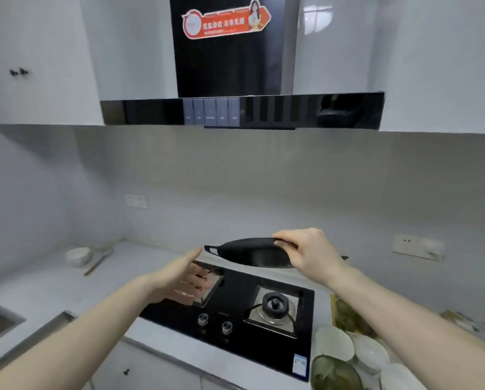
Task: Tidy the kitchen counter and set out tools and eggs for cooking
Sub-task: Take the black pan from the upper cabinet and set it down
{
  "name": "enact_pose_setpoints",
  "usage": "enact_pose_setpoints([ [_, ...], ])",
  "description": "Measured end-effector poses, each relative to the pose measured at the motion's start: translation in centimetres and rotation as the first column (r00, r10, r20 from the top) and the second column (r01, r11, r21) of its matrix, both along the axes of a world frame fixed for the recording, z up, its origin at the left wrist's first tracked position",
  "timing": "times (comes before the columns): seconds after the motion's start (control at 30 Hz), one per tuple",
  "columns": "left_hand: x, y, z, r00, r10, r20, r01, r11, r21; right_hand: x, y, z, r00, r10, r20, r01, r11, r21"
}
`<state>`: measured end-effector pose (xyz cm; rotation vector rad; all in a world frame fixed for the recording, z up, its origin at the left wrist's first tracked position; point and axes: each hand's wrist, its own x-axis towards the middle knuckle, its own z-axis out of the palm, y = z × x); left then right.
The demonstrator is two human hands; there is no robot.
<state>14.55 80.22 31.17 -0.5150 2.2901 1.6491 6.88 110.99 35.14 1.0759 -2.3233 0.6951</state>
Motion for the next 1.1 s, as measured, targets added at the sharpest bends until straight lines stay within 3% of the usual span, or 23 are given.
enact_pose_setpoints([
  [0.13,4.7,-4.4,-2.2,0.988,0.155,0.011,-0.155,0.988,0.024,2.0,-6.9,-2.5,0.969,0.230,-0.085,-0.227,0.973,0.048],
  [0.2,6.7,-6.7,-3.3,0.969,0.247,0.019,-0.247,0.962,0.115,3.1,-10.4,-4.1,0.940,0.323,-0.108,-0.316,0.946,0.074],
  [0.4,10.7,-12.3,-6.5,0.840,0.541,0.050,-0.503,0.740,0.447,4.6,-17.8,-7.9,0.882,0.469,-0.044,-0.464,0.881,0.093],
  [0.6,11.4,-18.6,-9.6,0.653,0.756,0.042,-0.604,0.486,0.631,2.3,-23.8,-14.2,0.898,0.402,0.181,-0.424,0.899,0.107],
  [0.73,10.8,-22.6,-11.4,0.618,0.785,0.031,-0.645,0.485,0.590,0.1,-28.5,-18.3,0.879,0.217,0.425,-0.284,0.954,0.100],
  [0.83,10.0,-26.1,-12.4,0.604,0.796,0.025,-0.699,0.515,0.497,-1.9,-32.7,-20.3,0.756,0.128,0.642,-0.185,0.982,0.022],
  [0.93,8.4,-29.7,-13.1,0.600,0.799,0.034,-0.743,0.541,0.393,-4.2,-36.8,-21.8,0.526,0.078,0.847,-0.086,0.996,-0.038],
  [1.1,5.4,-35.6,-15.6,0.614,0.786,0.072,-0.757,0.561,0.335,-8.8,-44.2,-26.5,0.238,0.026,0.971,0.025,0.999,-0.033],
])
